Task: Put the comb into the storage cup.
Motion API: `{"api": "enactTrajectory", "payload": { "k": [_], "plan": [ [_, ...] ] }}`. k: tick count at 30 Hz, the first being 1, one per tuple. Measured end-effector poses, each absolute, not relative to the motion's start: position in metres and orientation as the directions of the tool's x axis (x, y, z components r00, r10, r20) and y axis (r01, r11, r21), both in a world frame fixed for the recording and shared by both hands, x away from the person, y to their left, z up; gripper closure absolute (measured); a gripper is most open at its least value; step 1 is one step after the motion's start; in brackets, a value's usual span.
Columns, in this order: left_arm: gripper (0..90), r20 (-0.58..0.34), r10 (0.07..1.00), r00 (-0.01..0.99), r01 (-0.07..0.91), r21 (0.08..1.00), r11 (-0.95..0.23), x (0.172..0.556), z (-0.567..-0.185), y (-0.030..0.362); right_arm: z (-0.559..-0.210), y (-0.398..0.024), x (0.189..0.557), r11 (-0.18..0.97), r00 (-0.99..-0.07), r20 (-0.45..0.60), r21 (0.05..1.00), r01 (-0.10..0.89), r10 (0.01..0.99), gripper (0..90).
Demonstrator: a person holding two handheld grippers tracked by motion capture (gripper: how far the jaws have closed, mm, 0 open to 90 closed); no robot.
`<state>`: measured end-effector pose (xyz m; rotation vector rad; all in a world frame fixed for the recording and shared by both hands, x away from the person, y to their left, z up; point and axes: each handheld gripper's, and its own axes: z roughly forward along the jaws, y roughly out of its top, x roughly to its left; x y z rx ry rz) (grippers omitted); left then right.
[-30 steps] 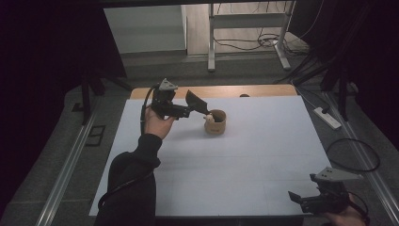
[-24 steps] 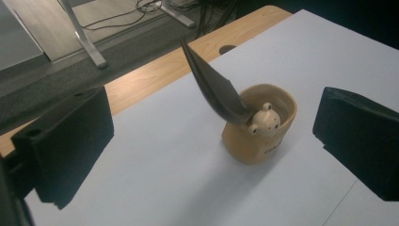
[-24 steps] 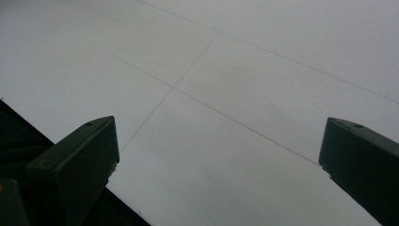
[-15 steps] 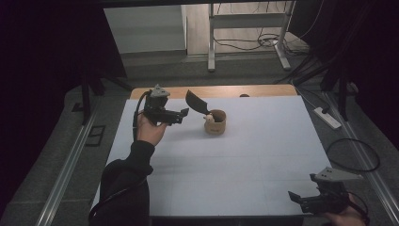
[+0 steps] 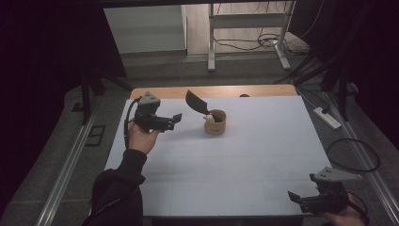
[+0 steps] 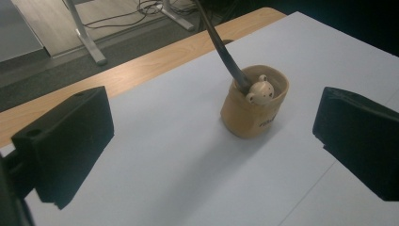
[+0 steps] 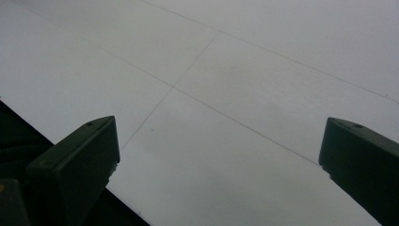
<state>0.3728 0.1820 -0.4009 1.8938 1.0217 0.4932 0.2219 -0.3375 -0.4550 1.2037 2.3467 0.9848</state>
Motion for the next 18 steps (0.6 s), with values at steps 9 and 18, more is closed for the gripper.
{"api": "enactTrajectory", "payload": {
  "k": [9, 18],
  "plan": [
    [0.0, -0.052, 0.807, 0.588, 0.447, 0.852, -0.271, 0.357, -0.407, 0.184, -0.455, -0.337, 0.222, 0.405, -0.590, 0.024, 0.705, 0.583, 0.807, 0.0],
    [0.0, -0.076, 0.808, 0.585, 0.452, 0.857, -0.247, 0.342, -0.423, 0.188, -0.455, -0.337, 0.222, 0.405, -0.590, 0.023, 0.705, 0.583, 0.807, 0.0]
  ]
}}
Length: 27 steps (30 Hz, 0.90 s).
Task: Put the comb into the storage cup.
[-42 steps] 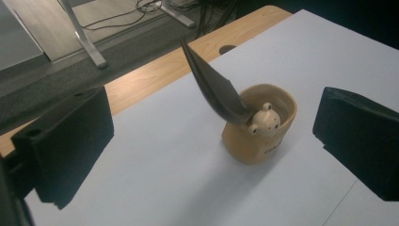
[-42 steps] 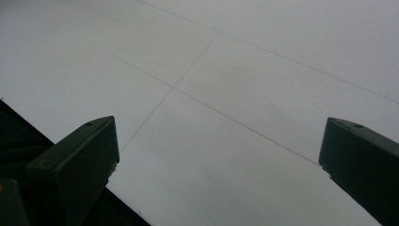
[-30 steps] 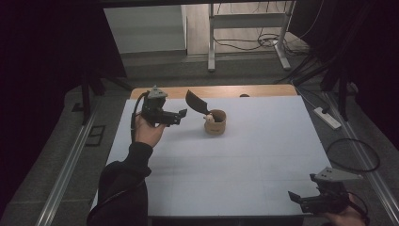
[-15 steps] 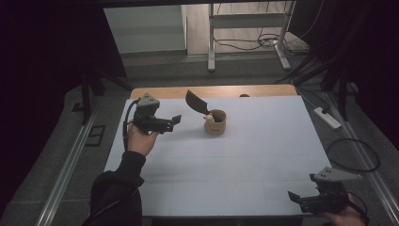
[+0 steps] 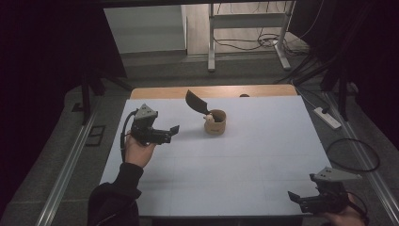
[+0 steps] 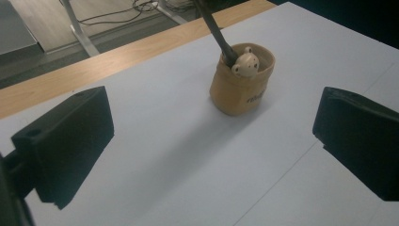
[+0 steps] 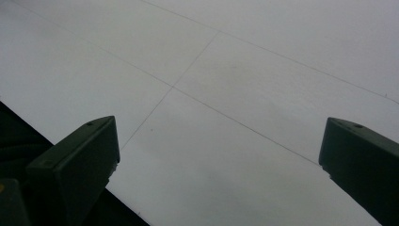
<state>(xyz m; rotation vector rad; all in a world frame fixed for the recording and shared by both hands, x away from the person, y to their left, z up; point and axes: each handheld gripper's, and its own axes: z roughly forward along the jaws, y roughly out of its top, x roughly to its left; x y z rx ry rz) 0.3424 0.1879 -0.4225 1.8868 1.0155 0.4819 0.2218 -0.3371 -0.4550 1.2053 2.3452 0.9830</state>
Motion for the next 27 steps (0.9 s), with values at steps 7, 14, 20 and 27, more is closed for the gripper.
{"api": "enactTrajectory", "payload": {
  "k": [7, 14, 20, 27],
  "plan": [
    [0.0, -0.085, 0.813, 0.577, 0.455, 0.860, -0.233, 0.334, -0.430, 0.192, -0.455, -0.337, 0.222, 0.406, -0.589, 0.021, 0.705, 0.581, 0.808, 0.0],
    [0.0, -0.086, 0.816, 0.572, 0.465, 0.853, -0.237, 0.325, -0.436, 0.197, -0.455, -0.337, 0.221, 0.405, -0.589, 0.020, 0.707, 0.579, 0.808, 0.0],
    [0.0, -0.094, 0.818, 0.568, 0.472, 0.851, -0.230, 0.314, -0.440, 0.202, -0.455, -0.337, 0.221, 0.406, -0.590, 0.020, 0.707, 0.579, 0.807, 0.0],
    [0.0, -0.098, 0.823, 0.560, 0.474, 0.853, -0.220, 0.298, -0.442, 0.208, -0.455, -0.337, 0.221, 0.407, -0.593, 0.019, 0.710, 0.575, 0.805, 0.0]
  ]
}}
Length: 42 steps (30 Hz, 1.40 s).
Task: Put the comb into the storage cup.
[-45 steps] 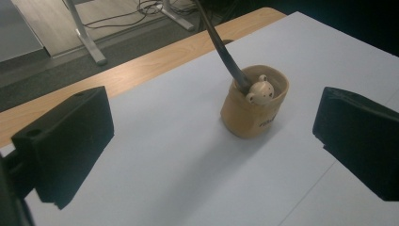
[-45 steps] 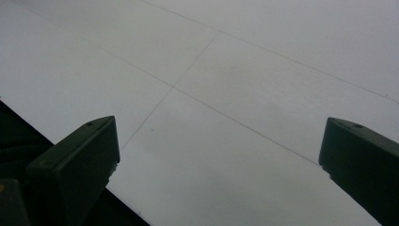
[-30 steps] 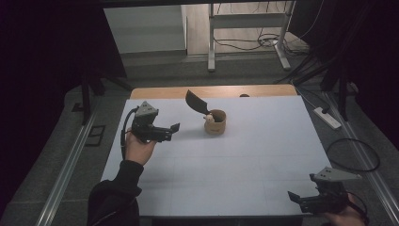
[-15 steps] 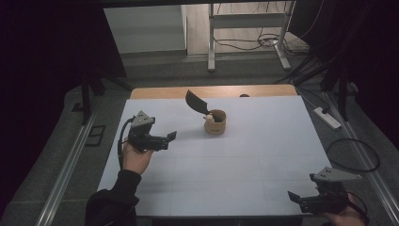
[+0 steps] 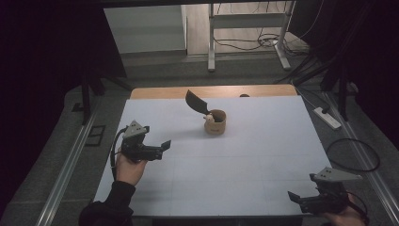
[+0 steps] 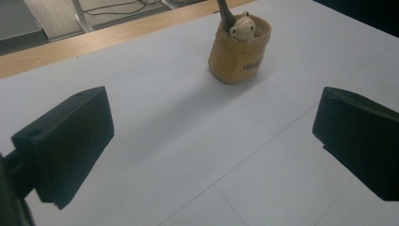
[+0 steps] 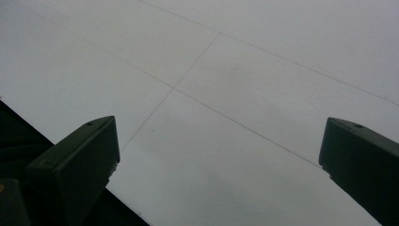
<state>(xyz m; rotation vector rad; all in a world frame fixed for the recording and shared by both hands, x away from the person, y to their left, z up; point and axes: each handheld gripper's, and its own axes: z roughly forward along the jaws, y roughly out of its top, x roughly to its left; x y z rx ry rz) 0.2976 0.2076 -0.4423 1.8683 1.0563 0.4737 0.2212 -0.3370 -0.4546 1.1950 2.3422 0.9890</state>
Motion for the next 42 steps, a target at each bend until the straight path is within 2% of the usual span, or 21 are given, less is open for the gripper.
{"api": "enactTrajectory", "payload": {
  "k": [21, 42],
  "plan": [
    [0.0, -0.119, 0.834, 0.539, 0.492, 0.848, -0.196, 0.252, -0.449, 0.223, -0.455, -0.336, 0.221, 0.415, -0.598, 0.012, 0.709, 0.570, 0.802, 0.0],
    [0.0, -0.128, 0.871, 0.475, 0.521, 0.838, -0.161, 0.209, -0.453, 0.249, -0.455, -0.335, 0.221, 0.421, -0.598, 0.002, 0.708, 0.567, 0.802, 0.0]
  ]
}}
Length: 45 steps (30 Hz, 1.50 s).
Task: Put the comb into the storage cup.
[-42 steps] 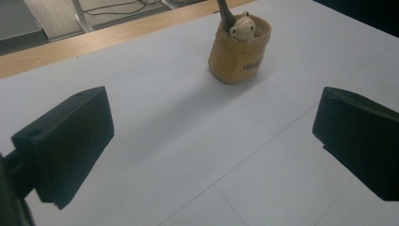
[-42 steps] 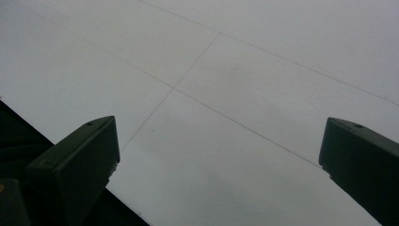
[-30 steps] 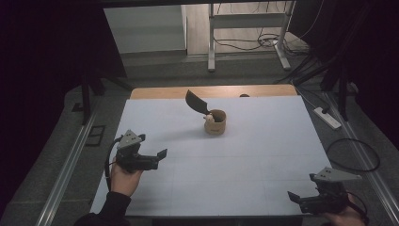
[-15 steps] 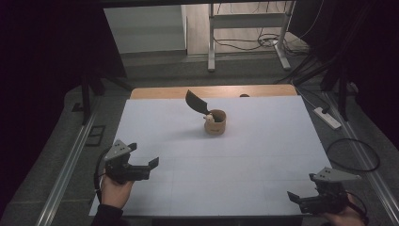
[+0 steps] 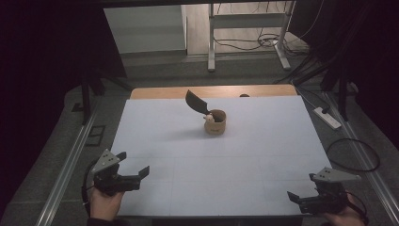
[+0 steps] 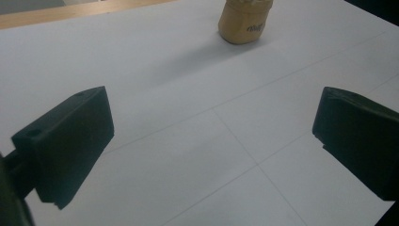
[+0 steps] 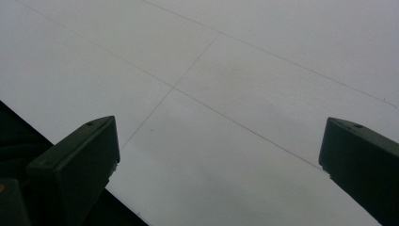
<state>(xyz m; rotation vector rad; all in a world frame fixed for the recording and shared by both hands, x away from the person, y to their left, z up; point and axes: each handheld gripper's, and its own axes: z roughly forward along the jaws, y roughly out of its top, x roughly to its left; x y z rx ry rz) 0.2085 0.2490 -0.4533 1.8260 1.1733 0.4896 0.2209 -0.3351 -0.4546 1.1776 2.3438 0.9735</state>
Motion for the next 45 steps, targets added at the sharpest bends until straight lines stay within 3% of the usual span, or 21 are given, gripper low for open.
{"api": "enactTrajectory", "payload": {
  "k": [36, 45],
  "plan": [
    [0.0, -0.138, 0.883, 0.448, 0.620, 0.760, -0.195, 0.167, -0.471, 0.247, -0.454, -0.336, 0.222, 0.397, -0.563, 0.003, 0.706, 0.586, 0.826, 0.0],
    [0.0, -0.074, 0.908, 0.413, 0.652, 0.720, -0.238, 0.168, -0.472, 0.240, -0.455, -0.335, 0.223, 0.399, -0.556, 0.000, 0.697, 0.596, 0.831, 0.0]
  ]
}}
